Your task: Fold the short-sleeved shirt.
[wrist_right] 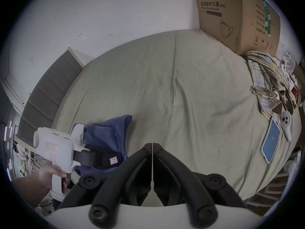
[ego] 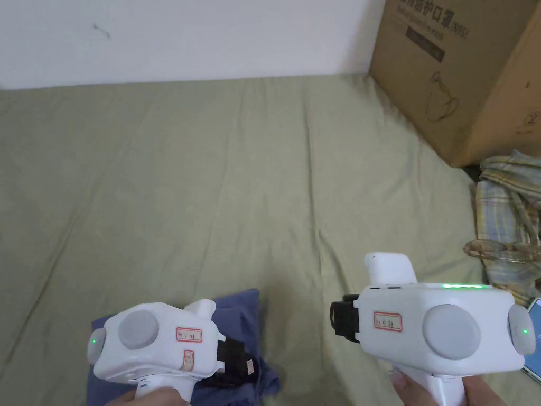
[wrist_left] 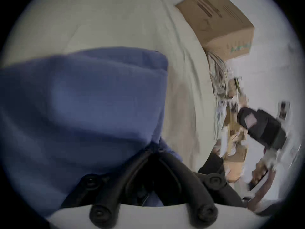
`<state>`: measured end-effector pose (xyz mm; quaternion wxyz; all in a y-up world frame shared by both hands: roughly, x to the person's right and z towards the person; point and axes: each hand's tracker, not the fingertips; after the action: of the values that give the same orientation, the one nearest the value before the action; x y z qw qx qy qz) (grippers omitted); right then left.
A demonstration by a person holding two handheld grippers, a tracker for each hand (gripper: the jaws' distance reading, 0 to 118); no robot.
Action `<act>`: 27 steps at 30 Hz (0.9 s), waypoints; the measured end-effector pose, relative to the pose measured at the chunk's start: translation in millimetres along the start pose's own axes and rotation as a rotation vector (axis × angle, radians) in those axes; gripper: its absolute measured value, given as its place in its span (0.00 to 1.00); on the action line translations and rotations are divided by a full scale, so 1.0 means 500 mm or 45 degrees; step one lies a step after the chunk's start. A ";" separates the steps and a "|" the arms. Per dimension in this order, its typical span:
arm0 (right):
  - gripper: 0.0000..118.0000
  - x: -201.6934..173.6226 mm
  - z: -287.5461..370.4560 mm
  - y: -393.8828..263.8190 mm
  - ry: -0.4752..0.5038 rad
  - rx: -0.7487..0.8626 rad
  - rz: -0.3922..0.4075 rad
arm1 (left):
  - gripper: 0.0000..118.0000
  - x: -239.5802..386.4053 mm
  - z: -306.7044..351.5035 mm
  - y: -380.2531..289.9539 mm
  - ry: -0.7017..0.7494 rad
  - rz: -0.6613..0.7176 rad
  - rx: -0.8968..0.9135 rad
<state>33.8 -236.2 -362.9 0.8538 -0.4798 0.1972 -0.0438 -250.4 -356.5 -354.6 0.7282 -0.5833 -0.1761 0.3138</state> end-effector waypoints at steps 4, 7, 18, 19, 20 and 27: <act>0.02 -0.001 0.019 0.016 -0.007 0.016 0.007 | 0.01 0.045 0.084 -0.004 -0.057 -0.130 0.108; 0.02 -0.002 0.048 0.035 -0.036 0.074 0.027 | 0.01 0.073 0.212 -0.007 -0.084 -0.250 0.317; 0.02 -0.133 -0.054 0.040 0.503 -0.123 0.099 | 0.01 -0.151 0.516 -0.116 0.195 -0.019 0.677; 0.02 -0.150 -0.087 0.035 0.604 -0.180 0.075 | 0.01 -0.172 0.516 -0.124 0.178 0.045 0.677; 0.02 -0.163 -0.121 0.029 0.679 -0.226 0.061 | 0.01 -0.194 0.518 -0.137 0.164 0.099 0.692; 0.02 -0.108 -0.301 0.015 0.579 -0.417 -0.020 | 0.01 -0.269 0.487 -0.158 0.037 0.245 0.716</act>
<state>-73.6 -338.9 -422.7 0.6984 -0.5907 0.3844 -0.1247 -481.9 -275.3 -201.3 0.8306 -0.3772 -0.0157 0.4094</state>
